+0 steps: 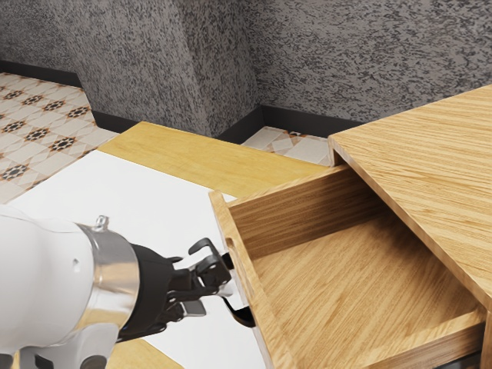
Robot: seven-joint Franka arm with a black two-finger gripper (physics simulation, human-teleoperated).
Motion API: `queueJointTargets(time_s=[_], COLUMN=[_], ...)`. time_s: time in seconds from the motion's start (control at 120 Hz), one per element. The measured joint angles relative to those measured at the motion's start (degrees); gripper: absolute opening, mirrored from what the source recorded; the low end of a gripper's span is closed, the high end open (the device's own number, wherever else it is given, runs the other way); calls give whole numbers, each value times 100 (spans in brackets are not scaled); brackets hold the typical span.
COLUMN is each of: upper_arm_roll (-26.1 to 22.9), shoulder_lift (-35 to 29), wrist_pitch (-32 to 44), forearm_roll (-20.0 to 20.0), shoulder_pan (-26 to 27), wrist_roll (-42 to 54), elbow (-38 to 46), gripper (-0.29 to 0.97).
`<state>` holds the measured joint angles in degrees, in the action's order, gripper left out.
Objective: Pull the drawer handle with one arm to open the drawer
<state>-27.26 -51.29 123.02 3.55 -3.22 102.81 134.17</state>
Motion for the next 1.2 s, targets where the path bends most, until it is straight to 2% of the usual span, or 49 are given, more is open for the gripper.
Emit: queueJointTargets(time_s=[0.75,0.933,1.017,1.075,1.142,1.2], upper_arm_roll=[51,37,41,17,-299,-1137], shoulder_lift=[1,-36,-8,239,1126,2237], wrist_pitch=[22,9,-142,-364,-771,-1319], forearm_roll=[23,2,-36,-162,-566,-1124], shoulder_pan=[5,20,17,-5,-166,-721], wrist_roll=[-6,-7,-8,-25,-176,-483], elbow=[-58,-430,-1075,-1970,-3522,-5034], gripper=[22,22,22,24,32,40])
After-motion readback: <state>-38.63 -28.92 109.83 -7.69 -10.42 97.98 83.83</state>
